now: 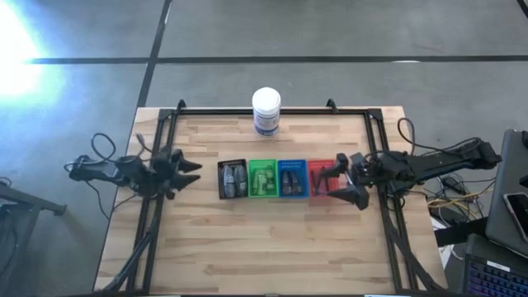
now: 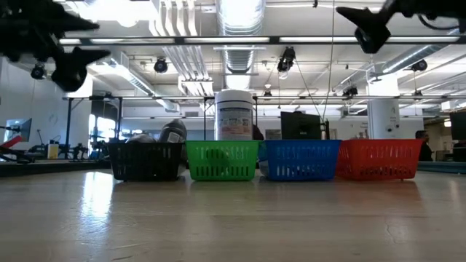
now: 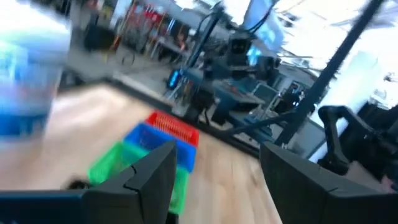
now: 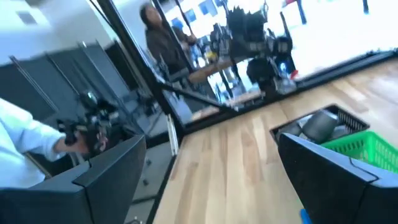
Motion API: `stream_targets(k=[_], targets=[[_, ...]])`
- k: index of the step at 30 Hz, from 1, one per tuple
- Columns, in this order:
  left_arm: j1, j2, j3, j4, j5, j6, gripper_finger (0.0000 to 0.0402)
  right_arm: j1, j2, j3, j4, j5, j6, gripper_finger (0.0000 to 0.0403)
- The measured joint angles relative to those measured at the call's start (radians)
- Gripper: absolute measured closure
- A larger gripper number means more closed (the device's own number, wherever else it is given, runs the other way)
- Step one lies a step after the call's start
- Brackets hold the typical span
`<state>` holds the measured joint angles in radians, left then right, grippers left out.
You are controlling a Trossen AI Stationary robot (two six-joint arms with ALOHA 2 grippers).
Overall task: Pick & Place Travel size toiletries
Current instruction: Return to Home Position
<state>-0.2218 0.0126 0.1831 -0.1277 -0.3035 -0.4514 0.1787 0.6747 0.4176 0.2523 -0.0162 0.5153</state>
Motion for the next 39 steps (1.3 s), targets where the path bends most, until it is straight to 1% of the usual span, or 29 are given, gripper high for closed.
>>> stream_targets(k=[3,5,8,11,14,17,22,26,31,32,34,36,37,39], targets=[[-0.001,0.002,-0.047,-0.008,0.005,-0.123,0.0167,-0.004,-0.093,-0.112,0.094,0.0,-0.009,0.0039],[0.0,0.003,-0.073,0.007,0.003,-0.178,0.0167,-0.003,-0.158,-0.191,0.183,-0.007,-0.012,0.0039],[0.0,0.003,-0.12,0.013,0.006,-0.203,0.0167,-0.002,-0.236,-0.304,0.282,-0.009,-0.014,0.0039],[0.0,0.029,-0.118,0.018,0.015,-0.193,0.0167,-0.002,-0.302,-0.399,0.327,-0.005,-0.009,0.0039],[0.0,0.04,-0.106,0.021,0.015,-0.19,0.0167,-0.003,-0.349,-0.406,0.246,0.023,-0.003,0.0039],[0.0,0.042,-0.107,0.013,0.016,-0.19,0.0167,-0.003,-0.367,-0.408,0.186,0.051,-0.003,0.0039],[0.0,0.034,-0.109,0.012,0.016,-0.189,0.0167,-0.002,-0.363,-0.409,0.106,0.053,0.0,0.0039],[0.009,-0.004,-0.12,0.021,0.018,-0.189,0.0167,-0.002,-0.35,-0.409,0.074,0.053,0.0,0.0039],[0.052,-0.011,-0.133,0.059,0.027,-0.188,0.0167,-0.002,-0.333,-0.409,0.057,0.053,0.0,0.0039],[0.073,-0.011,-0.13,0.042,0.048,-0.148,0.0168,-0.002,-0.332,-0.409,0.057,0.052,0.0,0.0039],[0.127,-0.011,-0.115,-0.012,0.169,0.115,0.0167,-0.002,-0.332,-0.409,0.057,0.053,0.0,0.0039],[0.184,-0.011,-0.119,-0.009,0.288,0.362,0.0167,-0.002,-0.332,-0.409,0.054,0.052,0.0,0.0039],[0.208,-0.011,-0.121,-0.007,0.329,0.431,0.0167,-0.002,-0.334,-0.409,0.051,0.052,0.0,0.0039],[0.246,-0.011,-0.12,-0.003,0.358,0.434,0.0167,-0.002,-0.334,-0.409,0.05,0.052,0.0,0.0039]])
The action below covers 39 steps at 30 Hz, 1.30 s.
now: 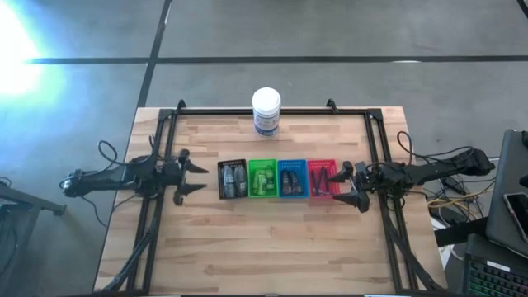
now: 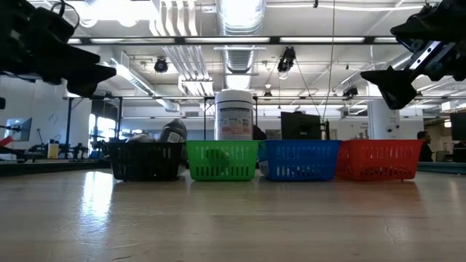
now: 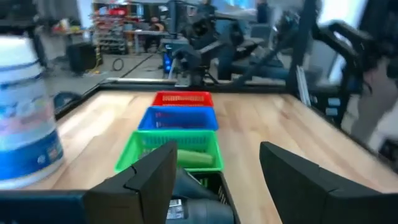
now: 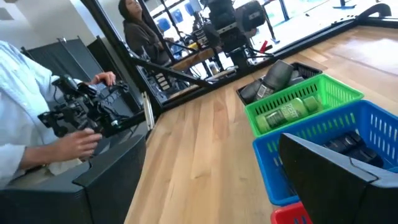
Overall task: Pick & Place Travel size toiletries
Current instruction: Return to Home Position
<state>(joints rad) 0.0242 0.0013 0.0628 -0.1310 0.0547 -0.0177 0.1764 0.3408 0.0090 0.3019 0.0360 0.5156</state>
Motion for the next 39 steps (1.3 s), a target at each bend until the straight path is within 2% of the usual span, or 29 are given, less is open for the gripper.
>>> stream_targets(k=[3,7,11,19,39], targets=[[0.034,0.0,-0.009,0.033,-0.002,-0.072,0.0167,0.0,0.0,0.0,-0.001,0.0,0.0,0.0039],[0.049,0.0,-0.028,0.075,-0.018,0.085,0.0167,0.0,0.0,0.0,-0.002,0.0,0.0,0.0039],[0.046,0.0,-0.054,0.139,-0.023,0.122,0.0167,-0.001,0.0,0.0,-0.011,0.0,0.0,0.0039],[0.023,0.0,-0.056,0.156,-0.018,0.026,0.0167,0.0,0.002,0.0,-0.011,0.0,0.0,0.0039],[0.023,0.003,-0.054,0.143,-0.029,0.034,0.0167,0.0,0.001,0.0,-0.01,0.0,0.0,0.0039]])
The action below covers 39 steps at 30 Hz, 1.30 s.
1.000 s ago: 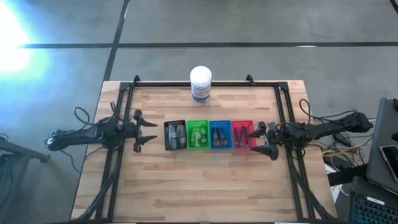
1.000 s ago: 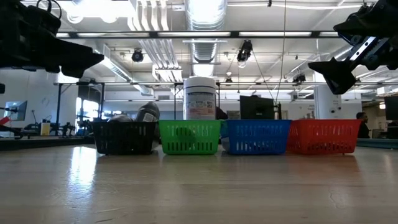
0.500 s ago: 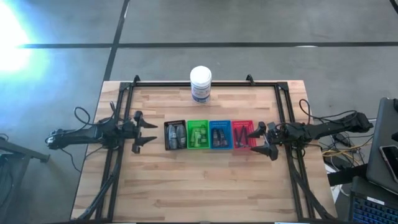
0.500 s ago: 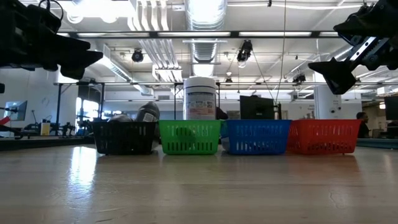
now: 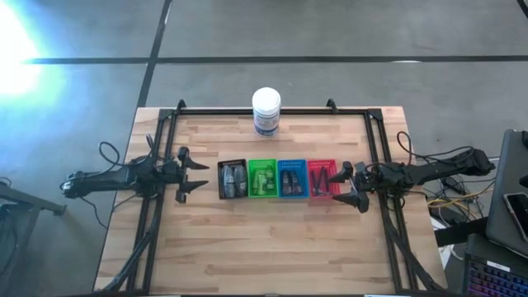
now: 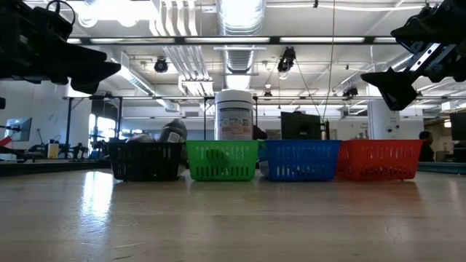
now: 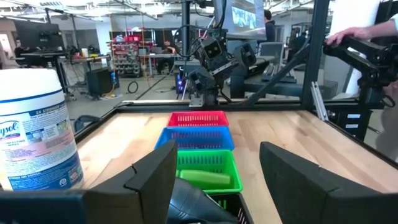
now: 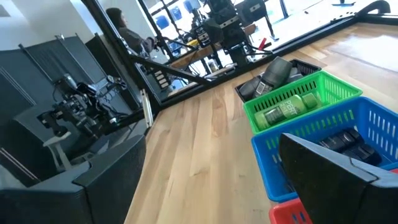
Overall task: Pick & Place Travel size toiletries
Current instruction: Return to Home Position
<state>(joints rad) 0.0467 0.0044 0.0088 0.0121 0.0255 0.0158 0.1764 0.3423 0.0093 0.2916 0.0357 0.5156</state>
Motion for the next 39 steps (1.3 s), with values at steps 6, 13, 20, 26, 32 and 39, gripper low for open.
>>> stream_targets(k=[6,13,20,26,32,39], targets=[[0.0,0.0,0.002,-0.004,-0.001,-0.001,0.0167,-0.029,-0.145,0.0,-0.076,-0.006,-0.225,0.0039],[0.0,0.0,0.002,-0.004,-0.001,-0.001,0.0167,-0.104,-0.301,0.001,-0.081,-0.062,-0.493,0.0039],[0.0,0.0,0.002,-0.004,-0.001,-0.001,0.0167,-0.175,-0.341,0.0,-0.236,-0.221,-0.514,0.0039],[0.0,0.0,0.002,-0.004,-0.001,-0.001,0.0167,-0.178,-0.336,0.0,-0.252,-0.219,-0.523,0.0039],[0.0,0.001,0.002,-0.004,-0.001,-0.001,0.0167,-0.178,-0.315,0.0,-0.253,-0.219,-0.523,0.0039],[0.0,0.001,0.002,-0.004,-0.001,-0.001,0.0167,-0.177,-0.308,0.0,-0.253,-0.218,-0.523,0.0039]])
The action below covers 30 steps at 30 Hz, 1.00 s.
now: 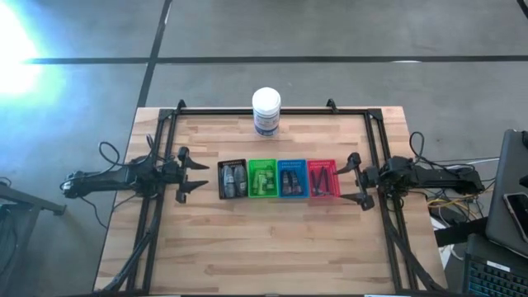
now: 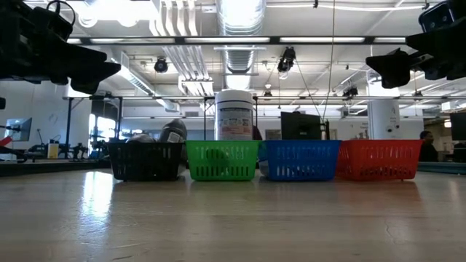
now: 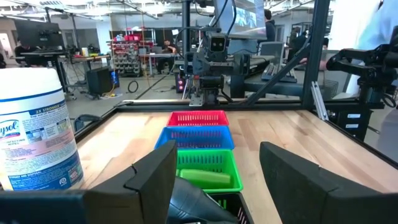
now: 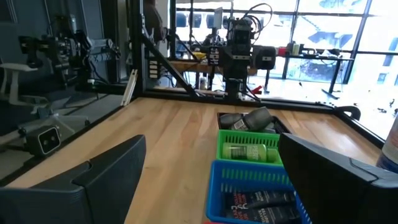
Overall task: Pick & Place Travel size toiletries
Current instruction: Return to Home Position
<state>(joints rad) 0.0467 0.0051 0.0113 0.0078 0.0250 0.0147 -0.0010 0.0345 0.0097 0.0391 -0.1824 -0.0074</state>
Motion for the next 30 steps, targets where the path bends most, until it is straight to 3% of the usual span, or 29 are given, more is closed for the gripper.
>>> stream_targets(k=[30], targets=[[0.0,0.0,0.0,0.0,0.0,0.0,0.0167,0.0,0.001,0.0,0.0,0.001,0.034,0.0039]])
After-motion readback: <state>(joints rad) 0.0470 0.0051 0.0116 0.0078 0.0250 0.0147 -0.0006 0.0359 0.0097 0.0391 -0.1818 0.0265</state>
